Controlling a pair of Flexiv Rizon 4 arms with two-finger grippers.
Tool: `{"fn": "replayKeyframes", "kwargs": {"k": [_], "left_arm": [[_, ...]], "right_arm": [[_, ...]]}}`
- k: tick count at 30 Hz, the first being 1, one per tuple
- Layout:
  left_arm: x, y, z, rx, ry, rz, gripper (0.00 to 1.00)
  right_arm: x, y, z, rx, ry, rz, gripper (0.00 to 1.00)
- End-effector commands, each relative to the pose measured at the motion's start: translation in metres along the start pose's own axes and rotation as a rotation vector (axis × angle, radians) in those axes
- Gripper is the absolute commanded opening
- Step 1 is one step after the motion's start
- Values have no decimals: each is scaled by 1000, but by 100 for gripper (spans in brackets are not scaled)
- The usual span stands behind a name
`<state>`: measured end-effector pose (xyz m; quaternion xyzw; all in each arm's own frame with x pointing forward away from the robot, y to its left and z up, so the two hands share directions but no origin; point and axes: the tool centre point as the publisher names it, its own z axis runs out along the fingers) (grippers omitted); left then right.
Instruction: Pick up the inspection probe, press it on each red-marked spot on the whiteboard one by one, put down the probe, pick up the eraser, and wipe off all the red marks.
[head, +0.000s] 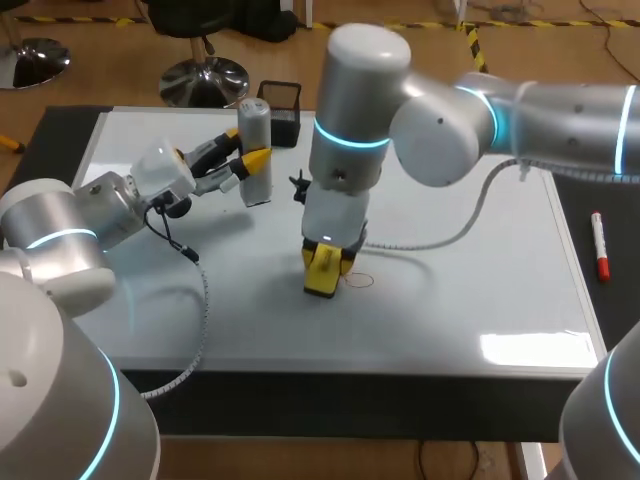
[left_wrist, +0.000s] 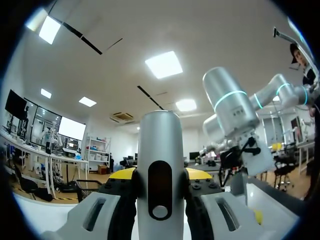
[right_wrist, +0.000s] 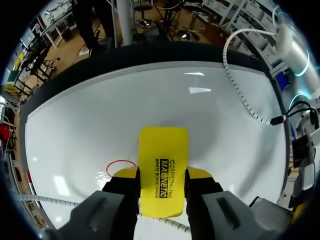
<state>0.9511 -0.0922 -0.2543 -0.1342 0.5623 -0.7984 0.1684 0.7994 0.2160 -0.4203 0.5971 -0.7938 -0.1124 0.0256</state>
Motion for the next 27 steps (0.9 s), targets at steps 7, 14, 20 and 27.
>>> {"fn": "replayKeyframes", "kwargs": {"k": [7, 14, 20, 27], "left_arm": [[0, -1, 0, 1, -1, 1, 0], [0, -1, 0, 1, -1, 1, 0], [0, -1, 0, 1, -1, 1, 0], [0, -1, 0, 1, -1, 1, 0]], "right_arm": [[7, 1, 15, -26, 20, 11, 0], [19, -2, 24, -44, 28, 36, 0], [31, -3, 31, -53, 31, 60, 0], [46, -2, 38, -64, 39, 83, 0]]}}
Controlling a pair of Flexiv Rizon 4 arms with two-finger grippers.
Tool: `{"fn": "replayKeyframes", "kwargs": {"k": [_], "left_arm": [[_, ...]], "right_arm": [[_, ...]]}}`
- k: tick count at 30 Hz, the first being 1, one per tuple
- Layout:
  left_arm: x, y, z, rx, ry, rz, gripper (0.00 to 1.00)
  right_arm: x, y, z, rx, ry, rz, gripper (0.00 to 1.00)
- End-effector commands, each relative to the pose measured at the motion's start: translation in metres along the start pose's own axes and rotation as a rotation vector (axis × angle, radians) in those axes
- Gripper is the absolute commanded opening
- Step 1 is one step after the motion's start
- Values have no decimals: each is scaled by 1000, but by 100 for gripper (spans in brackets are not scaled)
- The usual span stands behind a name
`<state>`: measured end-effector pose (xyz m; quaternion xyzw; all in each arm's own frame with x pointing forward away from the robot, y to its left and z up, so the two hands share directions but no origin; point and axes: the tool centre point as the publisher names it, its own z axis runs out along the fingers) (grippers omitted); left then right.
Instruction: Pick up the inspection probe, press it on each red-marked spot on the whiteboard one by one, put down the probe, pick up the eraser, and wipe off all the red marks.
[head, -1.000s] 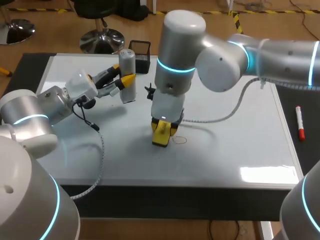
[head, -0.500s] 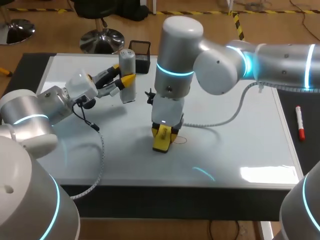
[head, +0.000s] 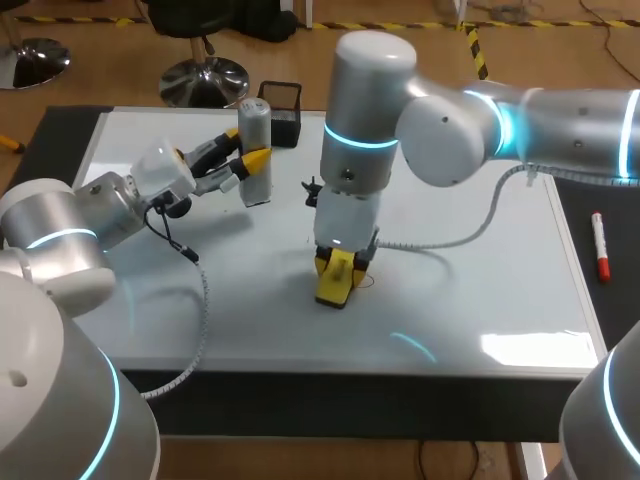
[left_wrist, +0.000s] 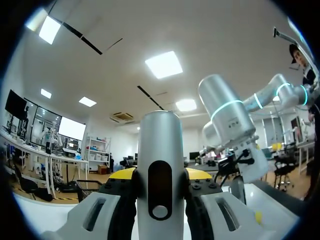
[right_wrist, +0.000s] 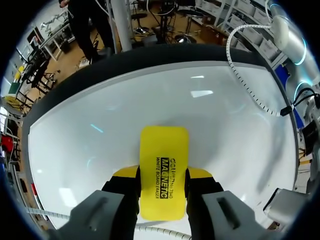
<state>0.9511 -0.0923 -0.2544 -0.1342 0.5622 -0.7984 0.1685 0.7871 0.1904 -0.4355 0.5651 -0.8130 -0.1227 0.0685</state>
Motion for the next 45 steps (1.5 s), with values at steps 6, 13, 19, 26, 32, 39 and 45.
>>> {"fn": "replayKeyframes", "kwargs": {"k": [6, 13, 19, 26, 32, 39, 45], "left_arm": [[0, -1, 0, 1, -1, 1, 0], [0, -1, 0, 1, -1, 1, 0], [0, -1, 0, 1, -1, 1, 0], [0, -1, 0, 1, -1, 1, 0], [0, -1, 0, 1, -1, 1, 0], [0, -1, 0, 1, -1, 1, 0], [0, -1, 0, 1, -1, 1, 0]], "right_arm": [[28, -4, 26, -6, -2, 19, 0], [43, -5, 23, -1, 18, 40, 0], [55, -6, 16, 10, 42, 51, 0], [62, -9, 10, 15, 52, 53, 0], [56, -9, -5, 23, 52, 24, 0], [50, -16, -41, 45, 60, -23, 0], [49, -30, -63, 71, 88, -56, 0]]}}
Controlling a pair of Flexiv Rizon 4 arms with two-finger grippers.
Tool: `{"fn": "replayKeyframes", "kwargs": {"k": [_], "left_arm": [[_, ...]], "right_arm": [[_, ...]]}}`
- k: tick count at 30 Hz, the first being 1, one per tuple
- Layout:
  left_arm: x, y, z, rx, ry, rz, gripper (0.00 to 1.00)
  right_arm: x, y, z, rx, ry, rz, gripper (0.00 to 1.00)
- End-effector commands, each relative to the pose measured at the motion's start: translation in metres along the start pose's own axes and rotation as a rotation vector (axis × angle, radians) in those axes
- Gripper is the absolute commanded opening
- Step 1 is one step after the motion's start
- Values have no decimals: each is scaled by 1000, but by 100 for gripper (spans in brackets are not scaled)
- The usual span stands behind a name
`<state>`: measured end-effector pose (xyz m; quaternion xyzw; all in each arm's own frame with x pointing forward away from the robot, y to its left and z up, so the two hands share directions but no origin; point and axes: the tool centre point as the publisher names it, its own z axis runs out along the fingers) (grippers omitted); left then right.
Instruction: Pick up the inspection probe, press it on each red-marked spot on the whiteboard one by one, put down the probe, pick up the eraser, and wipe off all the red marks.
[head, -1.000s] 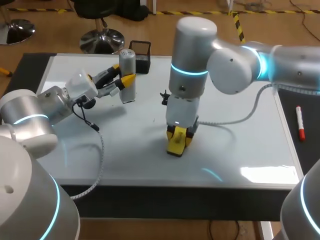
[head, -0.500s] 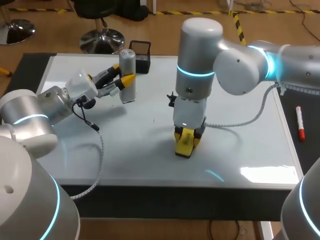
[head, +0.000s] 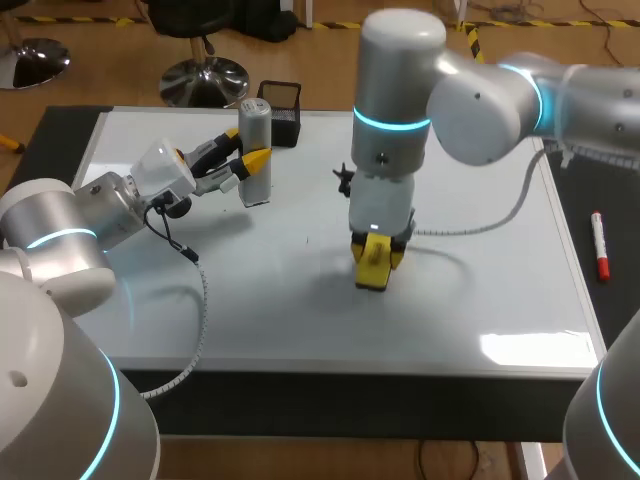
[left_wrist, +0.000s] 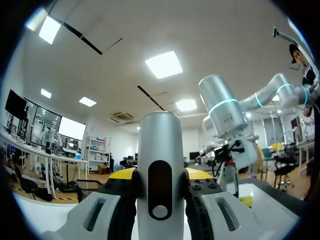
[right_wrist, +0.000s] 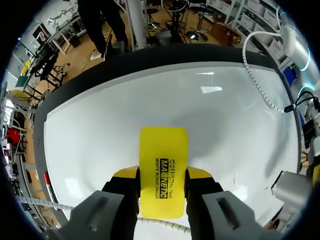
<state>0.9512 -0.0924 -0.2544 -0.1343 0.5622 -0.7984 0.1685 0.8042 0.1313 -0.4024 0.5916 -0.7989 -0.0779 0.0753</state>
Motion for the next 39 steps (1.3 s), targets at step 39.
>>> {"fn": "replayKeyframes", "kwargs": {"k": [39], "left_arm": [[0, -1, 0, 1, -1, 1, 0]], "right_arm": [[38, -144, -66, 98, 19, -101, 0]]}}
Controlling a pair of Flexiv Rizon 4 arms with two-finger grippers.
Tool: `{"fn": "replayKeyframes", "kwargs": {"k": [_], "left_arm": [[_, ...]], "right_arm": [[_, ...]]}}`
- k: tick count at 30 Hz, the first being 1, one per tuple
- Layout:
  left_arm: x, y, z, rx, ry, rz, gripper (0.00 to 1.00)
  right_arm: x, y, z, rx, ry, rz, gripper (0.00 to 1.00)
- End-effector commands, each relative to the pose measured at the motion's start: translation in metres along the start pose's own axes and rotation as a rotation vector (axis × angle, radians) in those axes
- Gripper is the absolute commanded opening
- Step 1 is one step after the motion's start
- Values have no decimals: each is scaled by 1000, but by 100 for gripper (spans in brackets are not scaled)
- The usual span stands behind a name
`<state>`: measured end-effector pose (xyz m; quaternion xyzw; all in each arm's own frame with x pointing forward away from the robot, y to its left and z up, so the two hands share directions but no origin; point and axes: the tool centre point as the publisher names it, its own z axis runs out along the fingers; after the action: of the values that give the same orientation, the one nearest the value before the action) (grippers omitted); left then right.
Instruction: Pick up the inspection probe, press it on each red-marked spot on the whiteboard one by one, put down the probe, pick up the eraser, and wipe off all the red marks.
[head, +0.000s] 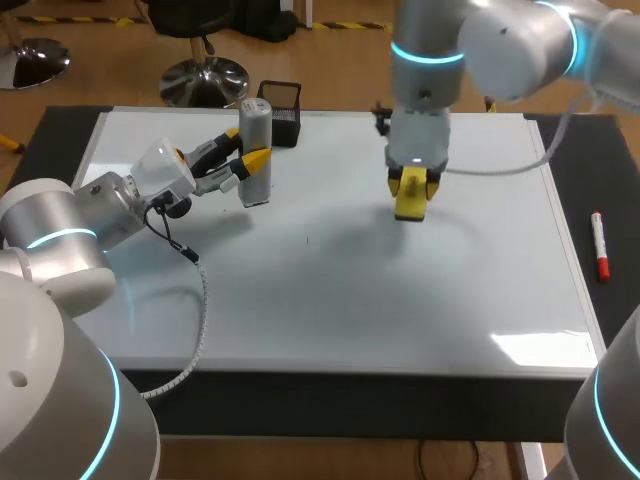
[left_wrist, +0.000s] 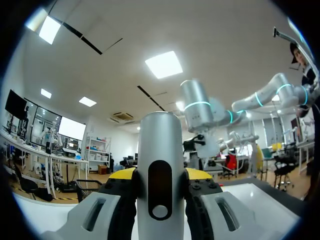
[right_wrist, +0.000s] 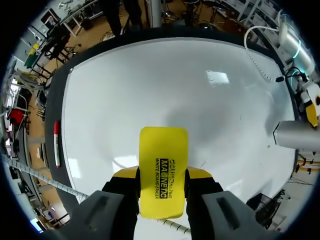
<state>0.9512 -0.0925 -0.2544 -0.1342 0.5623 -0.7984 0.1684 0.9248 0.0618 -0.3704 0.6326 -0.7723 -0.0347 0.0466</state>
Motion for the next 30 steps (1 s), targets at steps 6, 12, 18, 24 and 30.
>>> {"fn": "replayKeyframes", "kwargs": {"k": [6, 12, 18, 24, 30], "left_arm": [[0, -1, 0, 1, -1, 1, 0], [0, -1, 0, 1, -1, 1, 0], [0, -1, 0, 1, -1, 1, 0], [0, -1, 0, 1, -1, 1, 0], [0, -1, 0, 1, -1, 1, 0]], "right_arm": [[9, -54, -9, -5, 11, -17, 0], [6, -87, -11, -6, 18, -32, 0], [0, -121, -12, -14, -33, -17, 0], [-21, -150, -9, -26, -54, -38, 0], [-41, -167, -7, -36, -50, -79, 0]]}}
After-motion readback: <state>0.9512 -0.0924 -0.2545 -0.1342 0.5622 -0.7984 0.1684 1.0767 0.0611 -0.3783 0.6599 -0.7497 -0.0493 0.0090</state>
